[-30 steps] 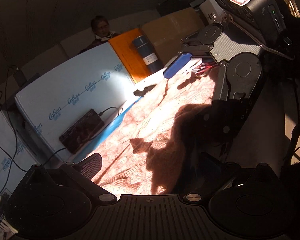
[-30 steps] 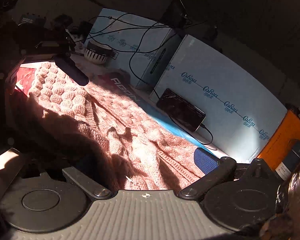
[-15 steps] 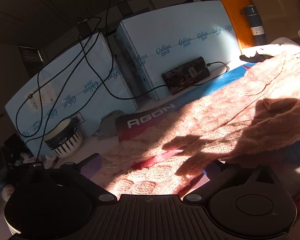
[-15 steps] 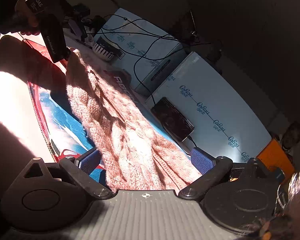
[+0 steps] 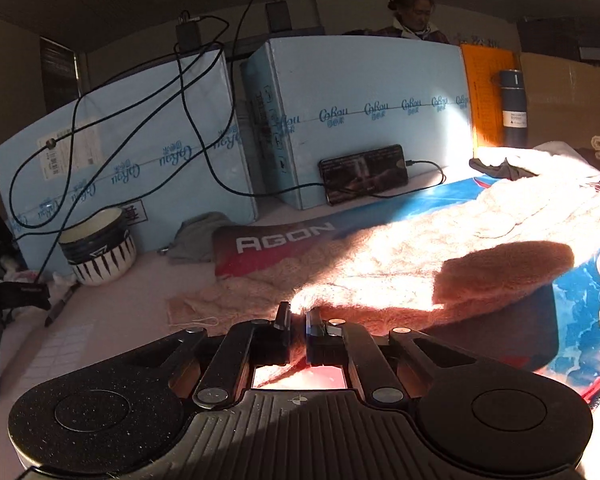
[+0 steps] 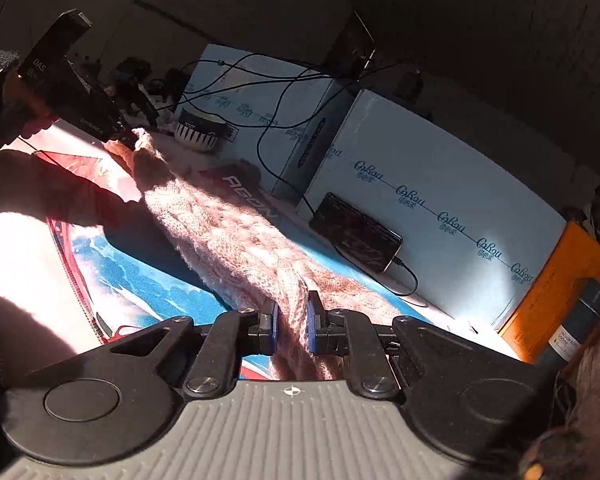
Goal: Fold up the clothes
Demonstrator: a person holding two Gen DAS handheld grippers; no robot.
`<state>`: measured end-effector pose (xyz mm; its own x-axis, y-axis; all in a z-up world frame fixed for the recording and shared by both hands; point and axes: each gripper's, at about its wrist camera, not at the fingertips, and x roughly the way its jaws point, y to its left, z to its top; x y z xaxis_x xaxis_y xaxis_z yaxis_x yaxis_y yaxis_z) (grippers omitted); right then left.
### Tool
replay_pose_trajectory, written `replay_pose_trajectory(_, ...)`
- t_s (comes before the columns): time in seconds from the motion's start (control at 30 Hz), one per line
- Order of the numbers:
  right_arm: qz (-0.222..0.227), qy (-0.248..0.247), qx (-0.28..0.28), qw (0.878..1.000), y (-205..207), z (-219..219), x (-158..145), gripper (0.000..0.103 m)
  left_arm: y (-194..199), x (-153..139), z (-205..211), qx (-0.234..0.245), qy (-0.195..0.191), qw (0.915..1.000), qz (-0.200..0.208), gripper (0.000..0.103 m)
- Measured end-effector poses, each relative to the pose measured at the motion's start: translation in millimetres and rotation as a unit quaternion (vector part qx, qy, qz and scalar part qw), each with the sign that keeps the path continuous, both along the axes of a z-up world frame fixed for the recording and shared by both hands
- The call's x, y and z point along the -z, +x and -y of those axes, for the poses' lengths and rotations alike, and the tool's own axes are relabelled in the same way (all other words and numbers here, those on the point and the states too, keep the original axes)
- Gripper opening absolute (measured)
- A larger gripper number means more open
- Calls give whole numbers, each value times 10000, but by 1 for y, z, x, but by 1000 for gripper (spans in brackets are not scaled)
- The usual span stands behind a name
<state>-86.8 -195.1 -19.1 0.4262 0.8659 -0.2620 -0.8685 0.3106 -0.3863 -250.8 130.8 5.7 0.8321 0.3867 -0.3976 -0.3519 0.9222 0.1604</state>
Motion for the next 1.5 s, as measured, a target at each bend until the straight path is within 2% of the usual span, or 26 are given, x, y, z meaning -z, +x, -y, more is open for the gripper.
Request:
replay_pose_trajectory(0.1,-685,608,-60,9958,28,3,-16,12,4,-6,-10,-30,-272,9990,364,6)
replay_pose_trajectory(0.17,-1313,973,-64,9865,50,1,-24,12,12,-8,-21,-2,-554,9968,569,6)
replay_pose_trajectory(0.23,-2146,1251,136,9686,75,-5,-30,12,21,-9,-32,18,-824,9938,741,6)
replay_pose_trajectory(0.3,-2934,1516,336,9433,99,-11,-36,12,29,-9,-43,14,-1055,9911,807,7)
replay_pose_trajectory(0.33,-3187,1600,426,9333,106,-15,-38,13,33,-8,-48,12,-1171,9896,840,7)
replay_pose_trajectory(0.4,-3383,1646,595,9246,114,-25,-42,13,41,-8,-58,-15,-1288,9881,844,10)
replay_pose_trajectory(0.53,-3270,1400,1107,9280,123,-52,-43,13,58,-3,-81,-28,-1619,9846,664,15)
replay_pose_trajectory(0.63,-3450,1232,1440,9193,139,-69,-34,14,57,5,-99,-156,-1976,9772,755,26)
replay_pose_trajectory(0.67,-3528,1211,1524,9152,145,-73,-31,14,57,8,-105,-208,-2105,9741,797,34)
replay_pose_trajectory(0.7,-3622,1226,1579,9104,149,-75,-27,17,56,12,-111,-250,-2271,9699,836,38)
replay_pose_trajectory(0.73,-3709,1245,1637,9056,153,-77,-24,19,54,17,-117,-280,-2508,9635,890,47)
replay_pose_trajectory(0.8,-3946,1334,1707,8930,161,-79,-17,22,51,26,-131,-335,-3010,9474,1038,52)
replay_pose_trajectory(0.83,-4079,1388,1731,8857,164,-79,-14,36,49,29,-136,-350,-3208,9397,1132,53)
replay_pose_trajectory(0.9,-4281,1537,1752,8732,169,-75,-10,53,45,36,-145,-461,-3568,9238,1312,61)
replay_pose_trajectory(0.93,-4368,1620,1758,8672,171,-72,-9,56,42,39,-148,-521,-3714,9166,1386,68)
replay_pose_trajectory(0.97,-4424,1707,1782,8622,172,-68,-9,59,39,42,-151,-566,-3857,9091,1468,70)
replay_pose_trajectory(1.03,-4441,1900,1881,8551,172,-55,-12,73,33,47,-159,-635,-4161,8918,1658,71)
replay_pose_trajectory(1.07,-4419,2013,1942,8523,171,-47,-13,76,31,49,-160,-665,-4245,8864,1723,73)
replay_pose_trajectory(1.13,-4326,2161,1995,8523,166,-30,-17,80,27,50,-162,-678,-4330,8800,1830,74)
replay_pose_trajectory(1.23,-4163,2182,1992,8599,155,-9,-21,83,22,50,-163,-655,-4431,8715,1996,82)
replay_pose_trajectory(1.37,-3674,1755,2179,8870,133,5,-17,83,17,49,-162,-585,-4496,8655,2128,95)
replay_pose_trajectory(1.43,-3391,1537,2138,9032,121,6,-16,83,15,48,-161,-548,-4521,8629,2190,96)
replay_pose_trajectory(1.5,-3061,1364,2104,9184,111,4,-14,83,14,47,-158,-576,-4459,8669,2154,96)
